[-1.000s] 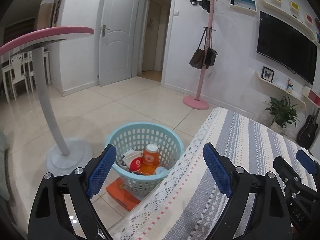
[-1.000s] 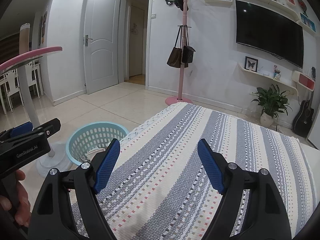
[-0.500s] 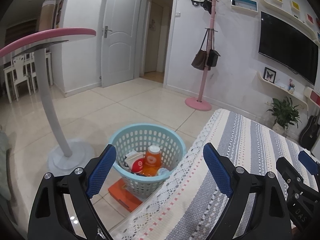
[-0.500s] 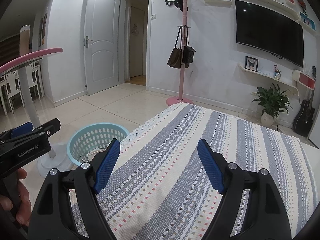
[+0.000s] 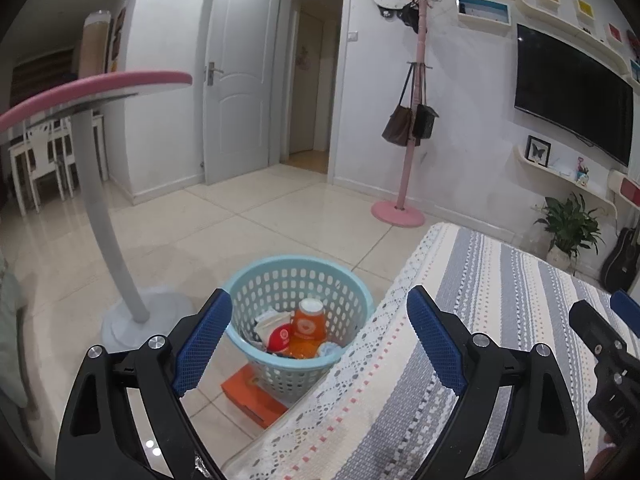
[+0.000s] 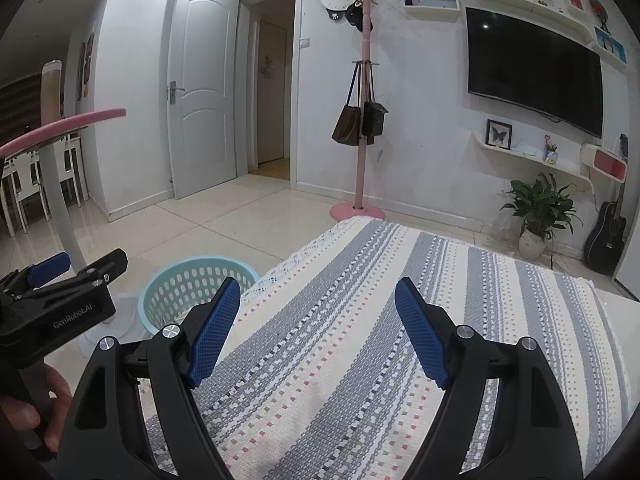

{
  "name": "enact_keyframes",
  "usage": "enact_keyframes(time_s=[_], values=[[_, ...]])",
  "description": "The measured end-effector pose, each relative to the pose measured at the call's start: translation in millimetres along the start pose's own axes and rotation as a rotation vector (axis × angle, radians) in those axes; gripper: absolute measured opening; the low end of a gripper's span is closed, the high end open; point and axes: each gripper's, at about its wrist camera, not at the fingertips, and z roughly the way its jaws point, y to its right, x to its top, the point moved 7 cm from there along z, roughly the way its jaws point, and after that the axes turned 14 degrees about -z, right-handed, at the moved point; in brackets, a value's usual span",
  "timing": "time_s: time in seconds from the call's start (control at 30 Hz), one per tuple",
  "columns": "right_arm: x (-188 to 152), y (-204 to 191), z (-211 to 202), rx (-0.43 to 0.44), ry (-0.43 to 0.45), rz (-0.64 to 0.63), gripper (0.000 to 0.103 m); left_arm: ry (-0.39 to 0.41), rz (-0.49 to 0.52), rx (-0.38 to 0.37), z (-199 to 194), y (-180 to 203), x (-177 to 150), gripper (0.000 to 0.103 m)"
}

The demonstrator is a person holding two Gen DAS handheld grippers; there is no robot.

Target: Collect trash

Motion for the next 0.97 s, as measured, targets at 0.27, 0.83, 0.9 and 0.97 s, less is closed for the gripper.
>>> enact_keyframes(time_s=[0.27,0.83,0.9,0.97], values=[[2.7,-4.1,-4.2,-0.016,-0.008,-0.006,0.076,0.075,-0.005,0.009,-16.0,-2.2,11.3,0.09],[-6.2,-5.7,12.3,0.027,-0.048,0.048,0.076,-0.019,0.001,0.048,0.5,-10.6,5.5,0.096],[-6.1,-7.7,12.8,0.031,-0.048,0.046,0.076,-0.029,-0.01,0.052,2.1,-13.4,5.5,0.096],[-6.8,-9.3,13.2,0.034,-0.05,0.043,0.076,-0.032,-0.019,0.059,4.0,-16.3,5.2,0.096]])
